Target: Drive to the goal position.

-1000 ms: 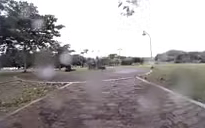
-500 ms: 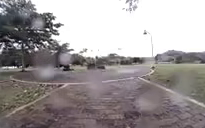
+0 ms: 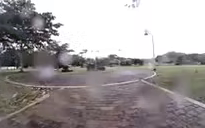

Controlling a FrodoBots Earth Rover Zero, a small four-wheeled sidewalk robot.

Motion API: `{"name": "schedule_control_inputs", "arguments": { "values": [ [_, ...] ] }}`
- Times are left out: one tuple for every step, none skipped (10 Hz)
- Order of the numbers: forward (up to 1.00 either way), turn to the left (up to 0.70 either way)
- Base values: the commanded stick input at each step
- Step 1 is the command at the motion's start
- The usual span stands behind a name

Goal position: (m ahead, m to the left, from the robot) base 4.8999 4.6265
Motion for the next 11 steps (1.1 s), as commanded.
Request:
{"name": "schedule_control_inputs", "arguments": {
  "values": [
    [0.7,0.0],
    [0.7,0.0],
    [0.7,0.0],
    [0.7,0.0],
    [0.7,0.0],
    [0.7,0.0],
    [0.7,0.0],
    [0.7,0.0],
    [0.7,0.0],
    [0.7,0.0],
    [0.7,0.05]
  ]
}}
